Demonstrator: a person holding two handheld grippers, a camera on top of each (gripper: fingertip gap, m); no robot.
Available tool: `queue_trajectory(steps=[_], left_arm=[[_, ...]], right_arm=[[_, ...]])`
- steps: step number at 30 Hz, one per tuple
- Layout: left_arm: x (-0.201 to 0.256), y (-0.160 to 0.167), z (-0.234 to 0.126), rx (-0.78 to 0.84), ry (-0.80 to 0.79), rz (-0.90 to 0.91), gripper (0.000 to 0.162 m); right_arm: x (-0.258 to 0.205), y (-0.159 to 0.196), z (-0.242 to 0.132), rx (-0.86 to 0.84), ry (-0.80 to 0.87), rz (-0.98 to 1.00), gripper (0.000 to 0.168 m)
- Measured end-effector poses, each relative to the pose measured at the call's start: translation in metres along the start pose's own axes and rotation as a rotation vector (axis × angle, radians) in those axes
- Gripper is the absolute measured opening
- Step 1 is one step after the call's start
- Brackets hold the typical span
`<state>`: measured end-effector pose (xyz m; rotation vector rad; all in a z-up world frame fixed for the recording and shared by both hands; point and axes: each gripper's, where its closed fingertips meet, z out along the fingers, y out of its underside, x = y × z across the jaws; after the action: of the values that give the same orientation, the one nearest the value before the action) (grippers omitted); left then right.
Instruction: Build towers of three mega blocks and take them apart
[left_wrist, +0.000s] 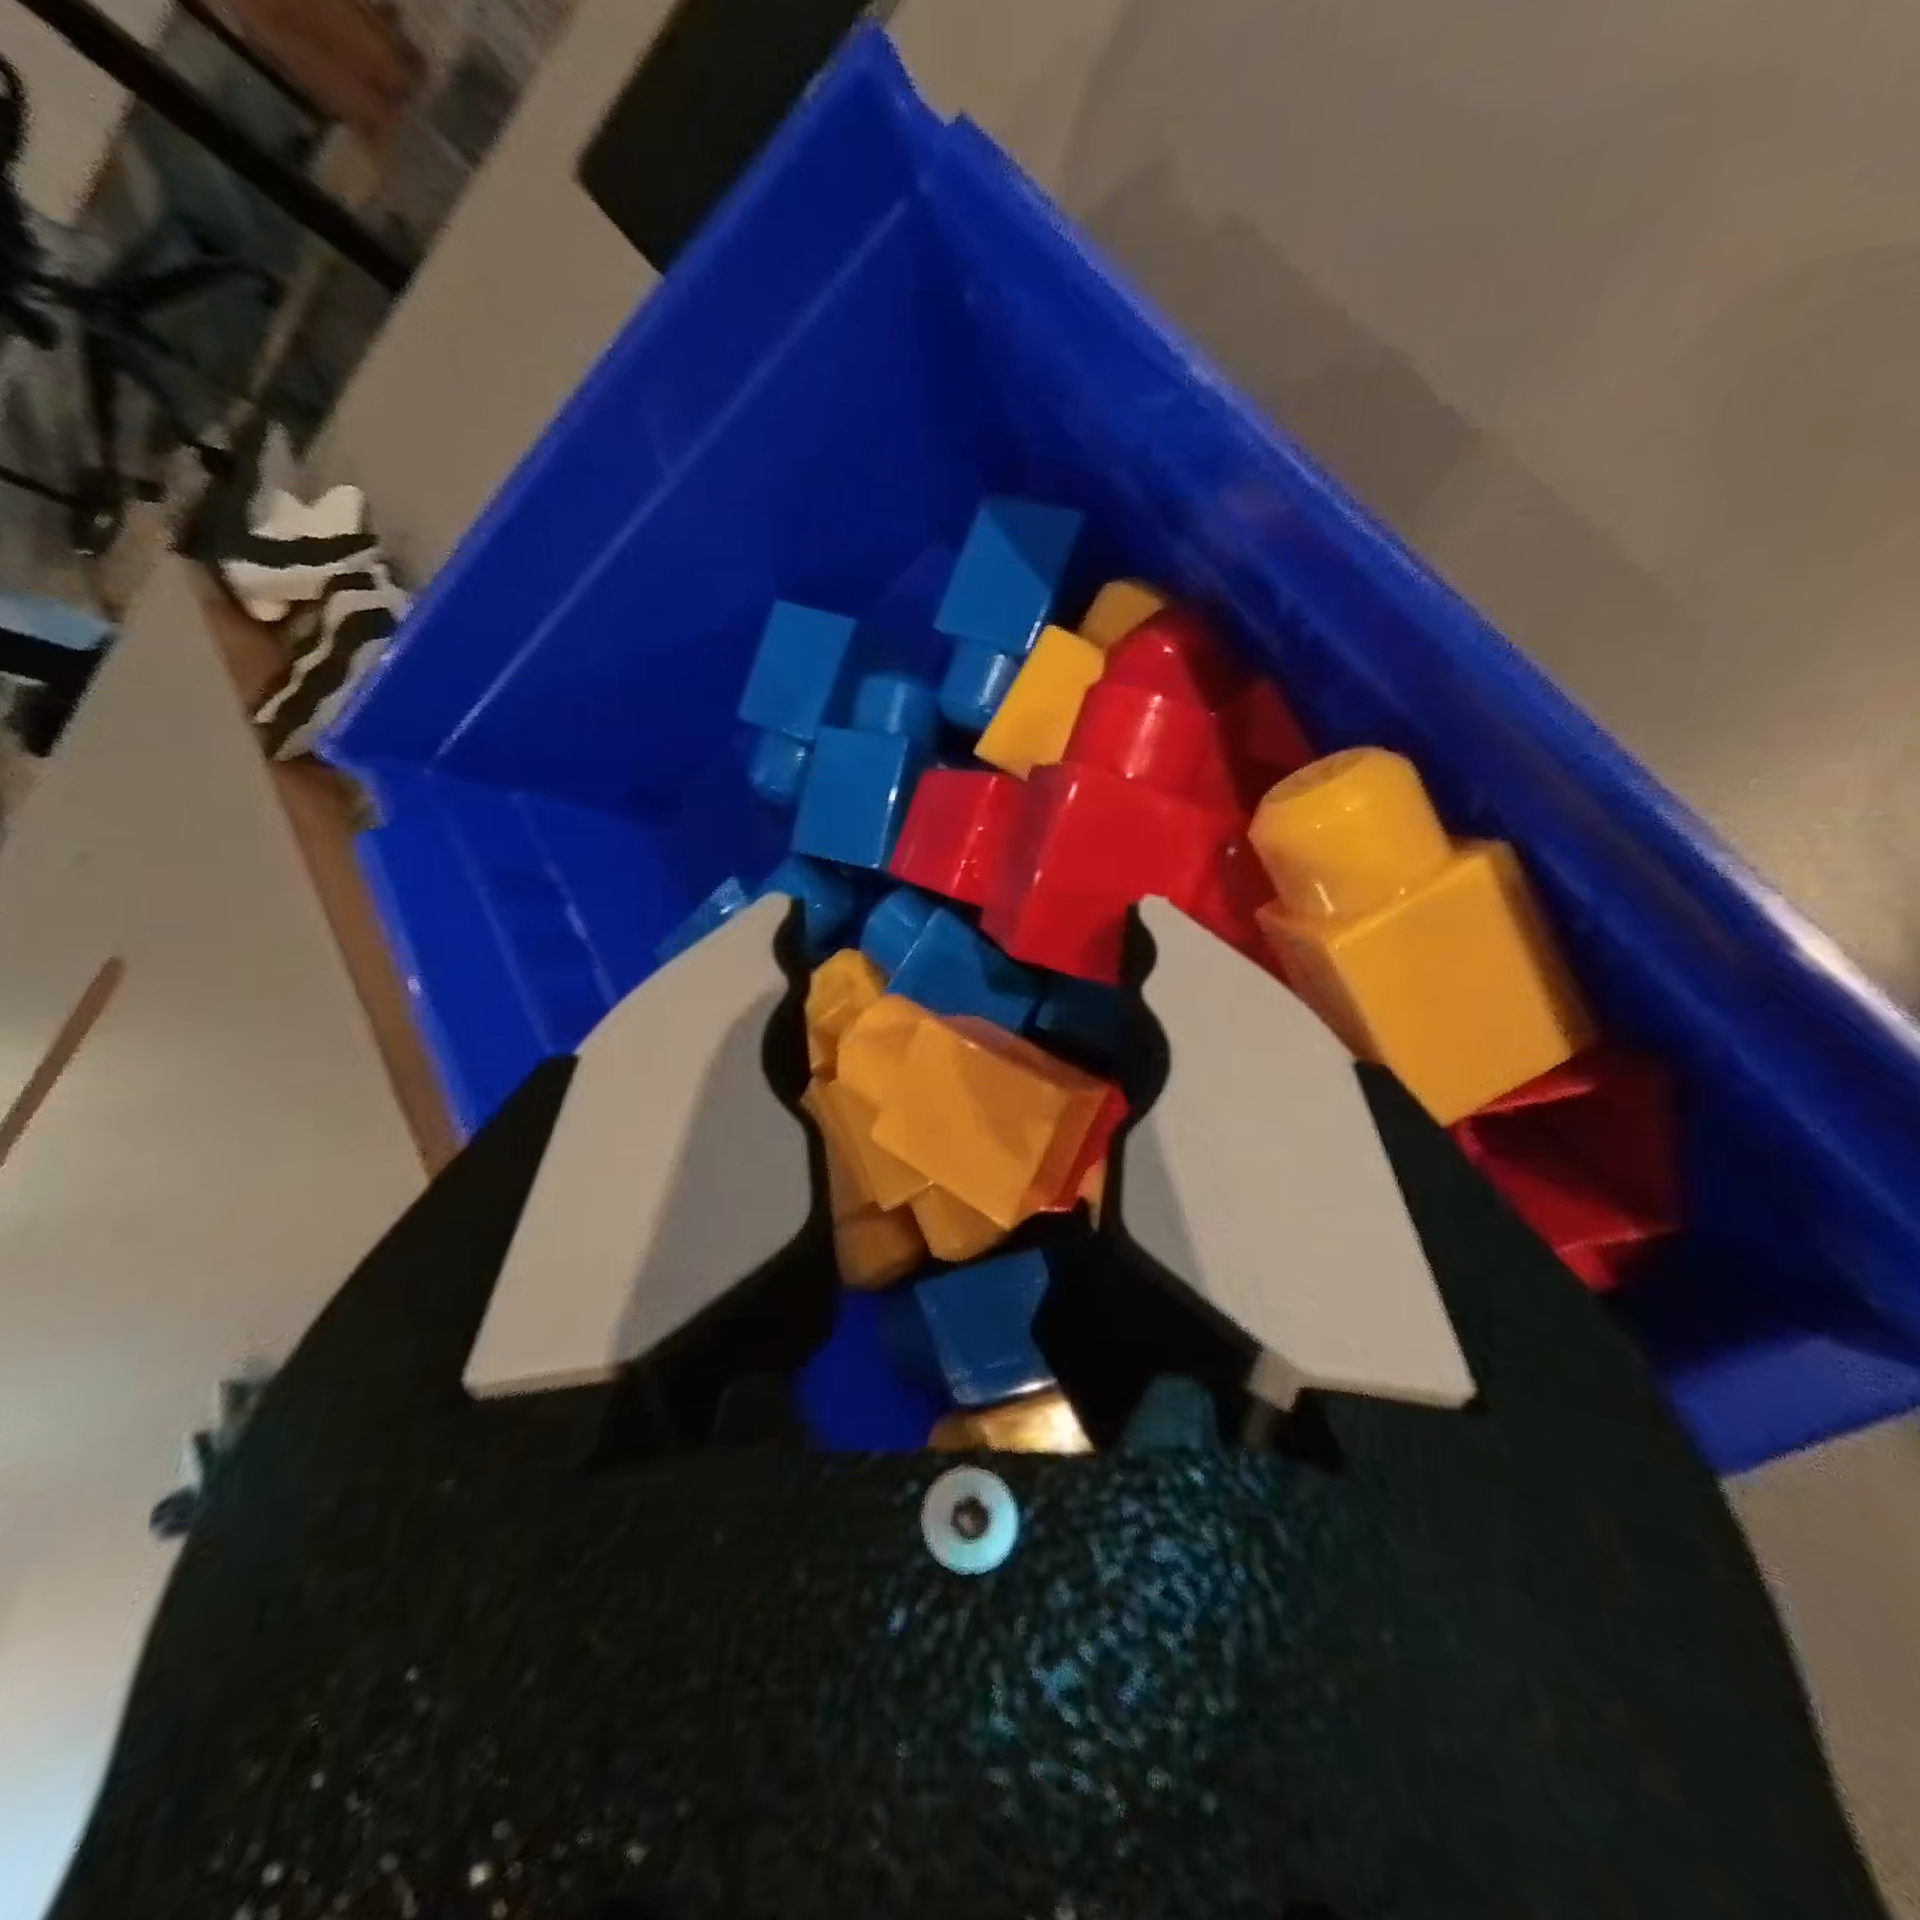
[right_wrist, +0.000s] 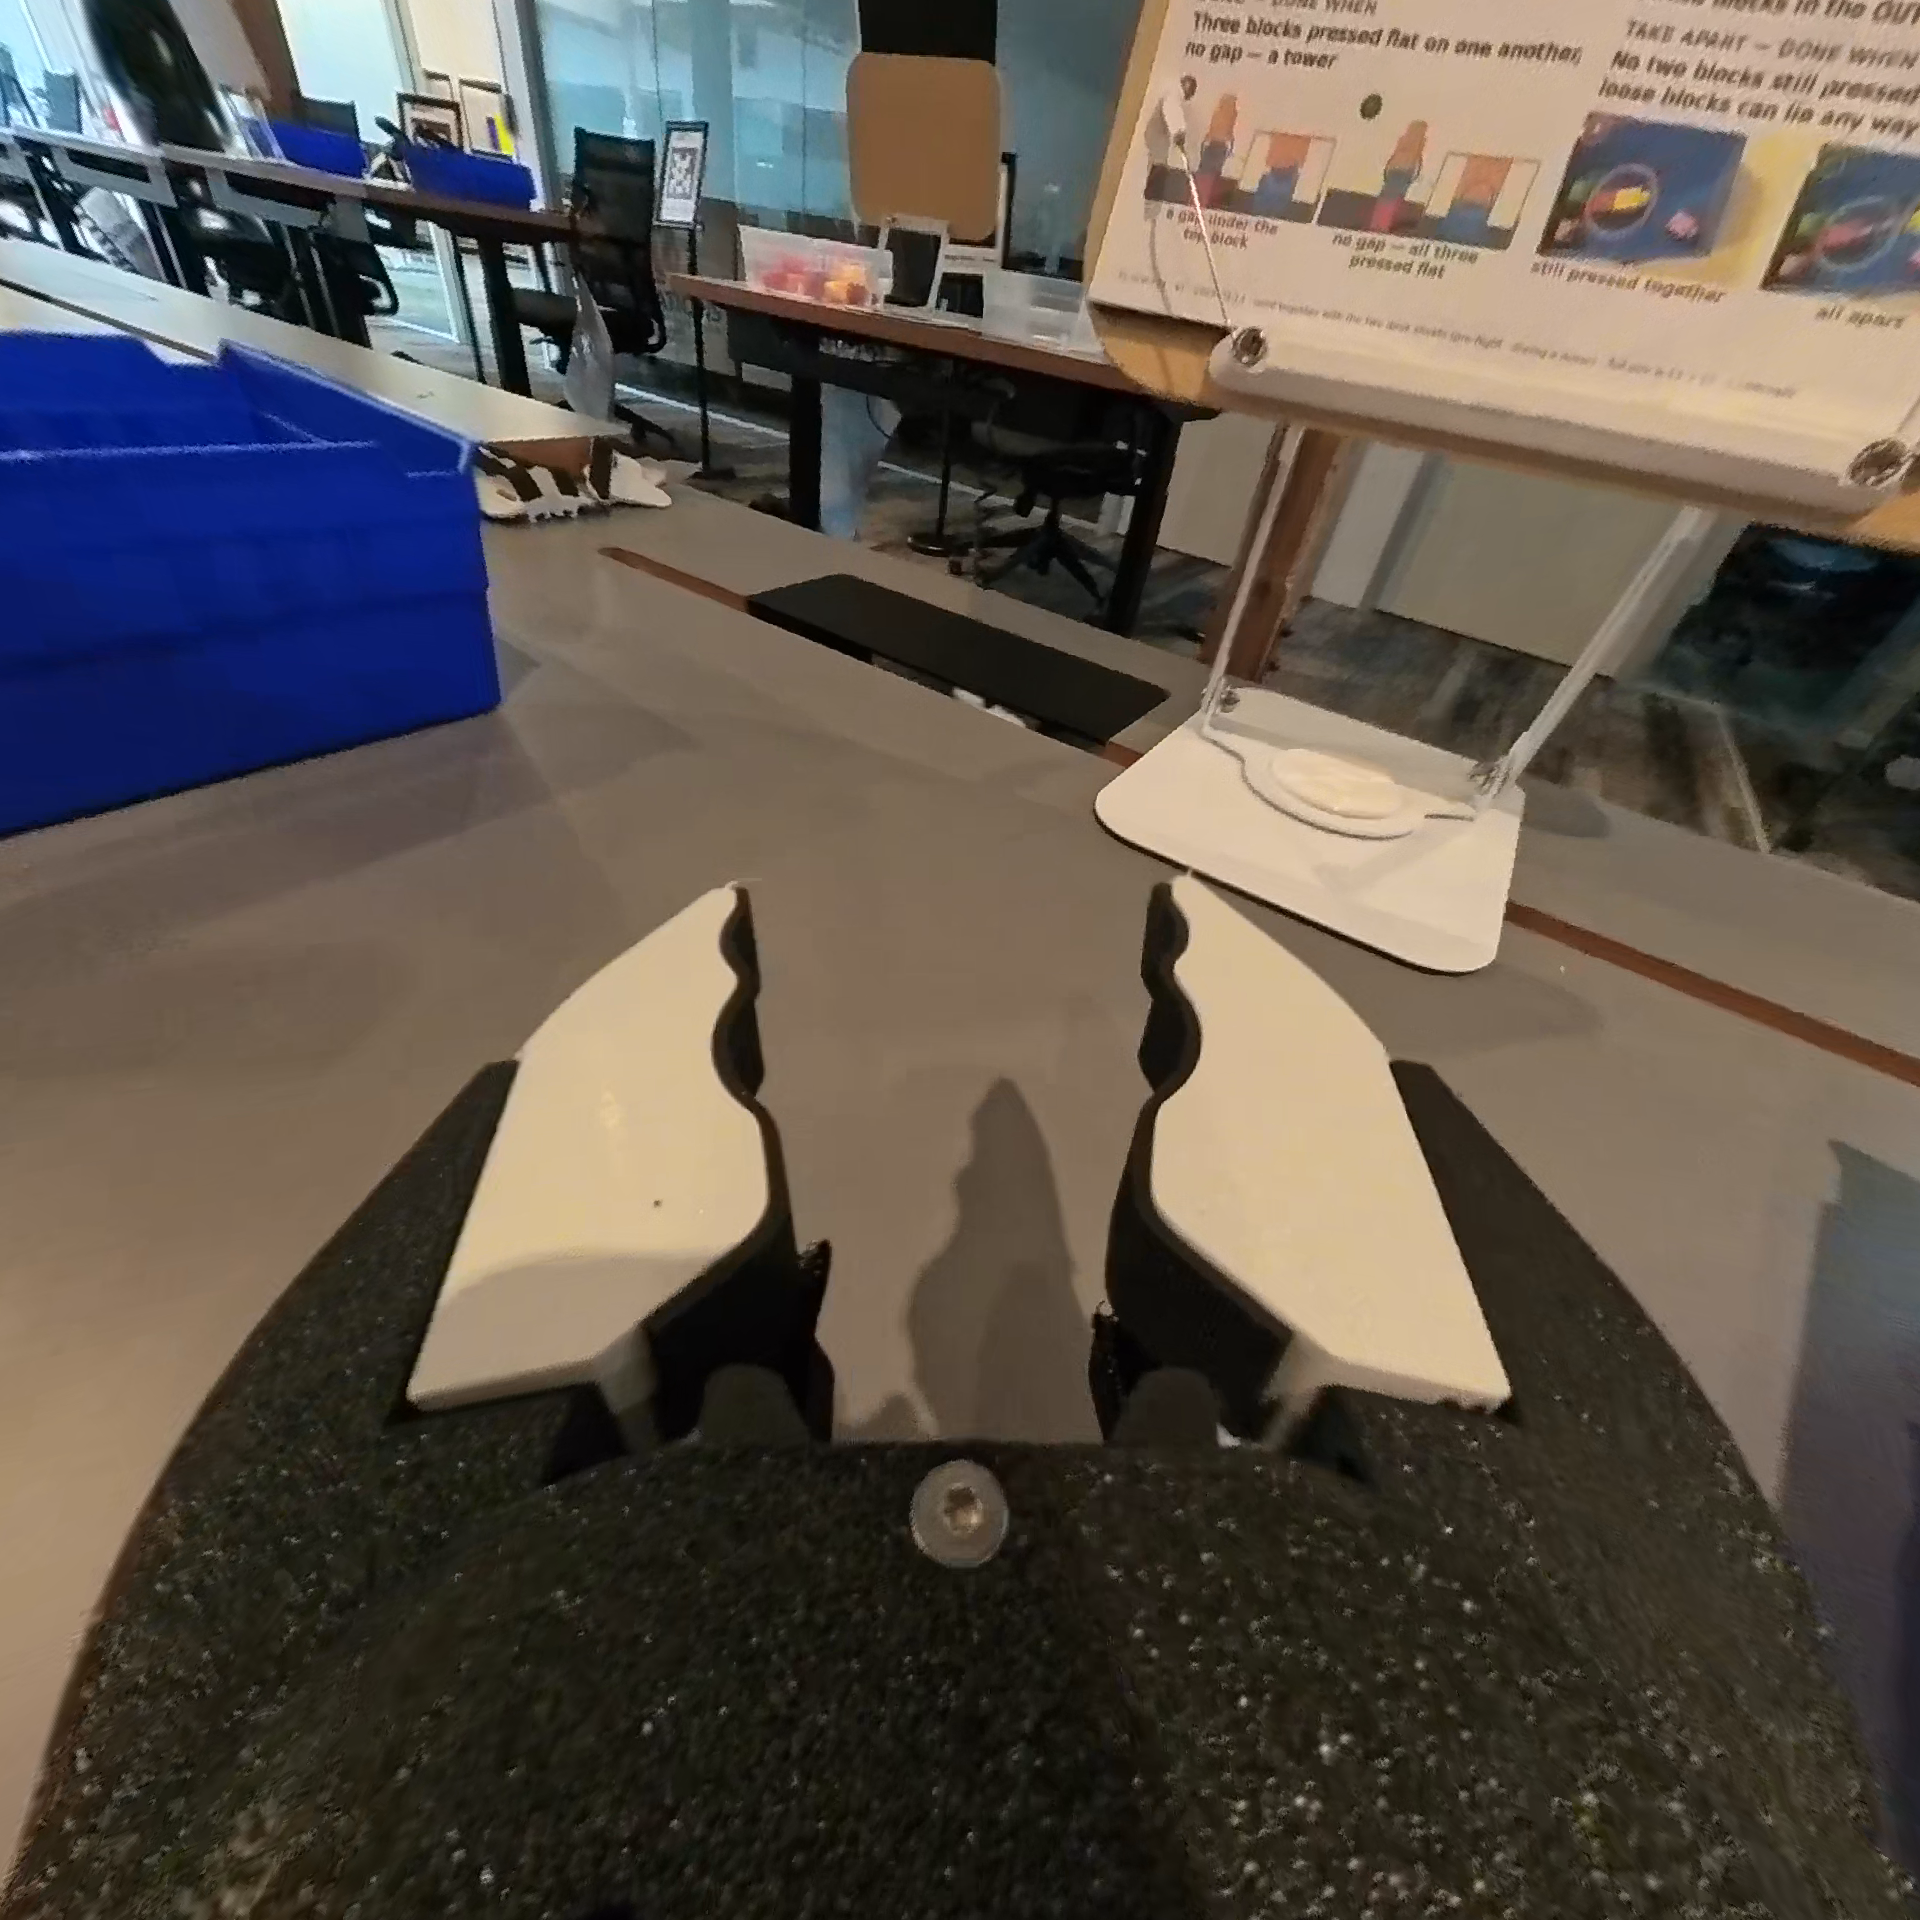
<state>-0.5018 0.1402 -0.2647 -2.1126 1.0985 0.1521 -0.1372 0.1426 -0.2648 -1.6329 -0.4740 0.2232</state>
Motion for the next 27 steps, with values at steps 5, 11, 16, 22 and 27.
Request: queue_trajectory(steps=[5, 11, 16, 22, 27], left_arm=[[0.003, 0.005, 0.008, -0.083, 0.086, 0.073, 0.059], [0.009, 0.008, 0.012, -0.124, 0.186, 0.12, 0.058], [0.014, 0.008, 0.016, -0.138, 0.239, 0.153, 0.054], [0.015, 0.013, 0.024, -0.193, 0.262, 0.181, 0.053], [0.01, 0.015, 0.033, -0.227, 0.235, 0.168, 0.051]], right_arm=[[0.001, 0.003, 0.001, -0.021, -0.02, 0.055, 0.08], [-0.001, 0.008, 0.003, -0.044, -0.03, 0.044, 0.079], [-0.003, 0.01, 0.003, -0.053, -0.039, 0.037, 0.076], [-0.003, 0.009, 0.003, -0.05, -0.044, 0.048, 0.074], [-0.002, 0.007, 0.002, -0.041, -0.04, 0.044, 0.073]])
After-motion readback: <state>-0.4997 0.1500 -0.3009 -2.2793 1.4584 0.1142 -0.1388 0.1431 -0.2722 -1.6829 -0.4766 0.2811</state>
